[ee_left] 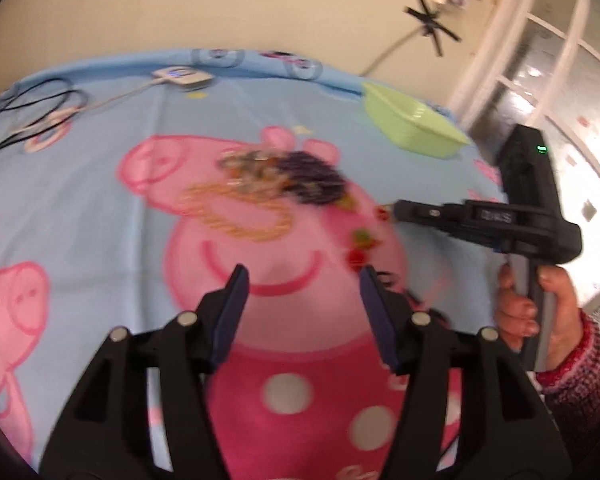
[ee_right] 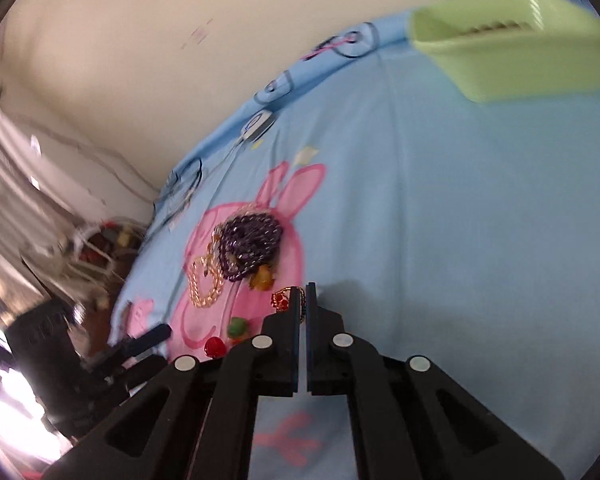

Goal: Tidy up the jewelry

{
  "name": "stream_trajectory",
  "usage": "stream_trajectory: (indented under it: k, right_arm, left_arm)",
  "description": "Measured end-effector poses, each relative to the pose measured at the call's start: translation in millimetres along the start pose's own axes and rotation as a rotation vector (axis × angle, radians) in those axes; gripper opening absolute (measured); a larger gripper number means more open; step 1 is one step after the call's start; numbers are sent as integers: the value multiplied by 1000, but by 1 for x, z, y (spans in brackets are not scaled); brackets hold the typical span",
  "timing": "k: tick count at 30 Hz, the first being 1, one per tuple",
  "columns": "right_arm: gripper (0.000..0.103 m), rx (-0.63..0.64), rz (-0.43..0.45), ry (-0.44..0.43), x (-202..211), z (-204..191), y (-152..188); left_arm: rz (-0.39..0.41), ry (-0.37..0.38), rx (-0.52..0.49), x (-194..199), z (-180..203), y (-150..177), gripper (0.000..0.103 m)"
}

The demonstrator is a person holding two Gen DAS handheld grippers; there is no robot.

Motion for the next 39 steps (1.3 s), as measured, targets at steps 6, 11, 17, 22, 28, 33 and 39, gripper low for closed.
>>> stream_trajectory:
  k: [6,11,17,22,28,33,39]
  right_arm:
    - [0,-8,5,-25,6,4,4]
    - [0,4,12,-44,7,3,5]
    - [0,-17,48,-104,16,9,6]
    - [0,-3,100,-164,26,8,3]
    - [0,9,128,-146,40,14,4]
    - [0,147,120,69,39,-7,11]
    - [47,348,67,265,17,-34,17]
  left_arm:
    - [-26,-56,-79,-15,27,-14,55]
    - [-52,-126,-200,-31,52,-41,35]
    - [-125,-153,-207,-55,53,-49,10]
    - [-131,24,-124,-51,49,-58,10]
    - [-119,223,-33,-37,55,-98,9]
    - [-97,237,-44,-26,65,-114,10]
    - [-94,240,6,-20,53,-108,10]
Point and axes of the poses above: each gripper's, at about its wrist camera, not at the fingertips, and x roughly against the way its jaws point, z to its right, y to its underside, the point moved 4 cm from there along -x, roughly the way its jaws point, and after that the axes turned 15 degrees about -z, right-handed, at the moved point
